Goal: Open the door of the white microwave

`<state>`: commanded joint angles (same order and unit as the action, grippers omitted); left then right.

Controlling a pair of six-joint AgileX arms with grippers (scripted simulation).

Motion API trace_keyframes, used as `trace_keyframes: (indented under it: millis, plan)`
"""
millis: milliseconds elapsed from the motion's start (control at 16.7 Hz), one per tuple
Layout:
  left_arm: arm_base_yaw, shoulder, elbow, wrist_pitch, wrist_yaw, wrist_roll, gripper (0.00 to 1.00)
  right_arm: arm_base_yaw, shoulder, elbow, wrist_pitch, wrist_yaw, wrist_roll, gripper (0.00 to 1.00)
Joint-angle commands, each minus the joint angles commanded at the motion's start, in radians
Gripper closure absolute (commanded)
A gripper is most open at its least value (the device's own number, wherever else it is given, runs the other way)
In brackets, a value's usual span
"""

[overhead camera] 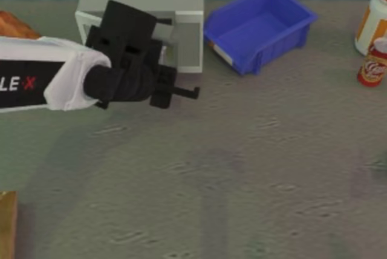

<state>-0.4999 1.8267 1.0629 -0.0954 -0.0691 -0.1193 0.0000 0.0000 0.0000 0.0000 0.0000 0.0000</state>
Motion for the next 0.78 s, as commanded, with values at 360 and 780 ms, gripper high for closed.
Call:
trace_keyframes:
  millis: [360,780]
  plan:
    - [0.000,0.000,0.000,0.000,0.000,0.000,1.00,0.000,0.000,0.000,0.000,0.000,0.000,0.00]
    - [0.011,-0.019,-0.022,0.008,0.032,0.034,1.00,0.000,0.000,0.000,0.000,0.000,0.000,0.00]
